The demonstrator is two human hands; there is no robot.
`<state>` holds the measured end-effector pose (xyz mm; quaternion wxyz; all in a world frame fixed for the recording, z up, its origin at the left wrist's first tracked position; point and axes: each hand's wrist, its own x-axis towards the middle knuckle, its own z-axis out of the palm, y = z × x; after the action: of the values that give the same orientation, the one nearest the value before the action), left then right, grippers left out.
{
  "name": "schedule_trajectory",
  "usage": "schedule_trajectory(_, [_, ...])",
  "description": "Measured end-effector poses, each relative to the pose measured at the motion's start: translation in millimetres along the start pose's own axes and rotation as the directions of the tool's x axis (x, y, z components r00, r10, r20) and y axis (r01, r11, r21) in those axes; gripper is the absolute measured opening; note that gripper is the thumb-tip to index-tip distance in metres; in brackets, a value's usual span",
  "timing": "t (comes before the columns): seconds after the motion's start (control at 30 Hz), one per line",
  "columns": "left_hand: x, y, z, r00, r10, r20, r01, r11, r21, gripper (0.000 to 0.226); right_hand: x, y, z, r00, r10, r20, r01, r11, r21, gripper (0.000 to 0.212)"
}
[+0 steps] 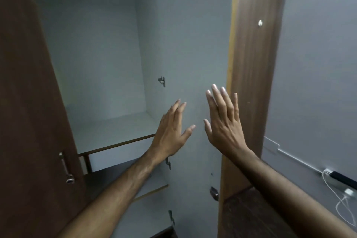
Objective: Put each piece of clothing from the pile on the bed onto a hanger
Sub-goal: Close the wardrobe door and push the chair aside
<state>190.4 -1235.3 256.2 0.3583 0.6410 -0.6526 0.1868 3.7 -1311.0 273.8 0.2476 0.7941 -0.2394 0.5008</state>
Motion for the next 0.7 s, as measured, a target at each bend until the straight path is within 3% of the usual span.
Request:
schedule_trajectory(0.1, [10.1,39.6,7.1,0.997,0.08,0.023,-0.08,0.997,0.001,0.079,-14.8,29.6,-7.4,0.967,0.255,0.012,-0.253,0.952,0.171,0.102])
schedule_trajectory(0.17, [12.7,55.3,12.4,0.993,0.104,0.055,-0.106,0.994,0.03,0.08,-23.1,45.4,-0.6,0.889,0.407,0.212,-0.458,0.803,0.381,0.111])
schedule_trajectory(0.27, [15.9,68.6,19.1,0.995,0.052,0.08,-0.052,0.999,0.001,0.079,-27.8,57.2,8.7,0.761,0.374,0.53,-0.64,0.562,0.524,0.099])
schedule_trajectory(0.33, [16.8,71.3,22.6,0.995,0.006,0.104,-0.003,1.0,-0.024,0.078,-29.1,59.5,12.7,0.717,0.33,0.614,-0.69,0.461,0.558,0.079])
schedule_trajectory(0.43, [13.4,68.4,20.4,0.992,-0.017,0.125,0.021,0.999,-0.024,0.077,-34.1,58.4,14.7,0.705,0.376,0.601,-0.709,0.39,0.587,0.063])
schedule_trajectory(0.7, [5.9,50.9,-0.9,0.977,-0.115,0.178,0.133,0.987,-0.09,0.079,-46.7,22.4,17.5,0.809,0.268,0.523,-0.587,0.375,0.717,0.07])
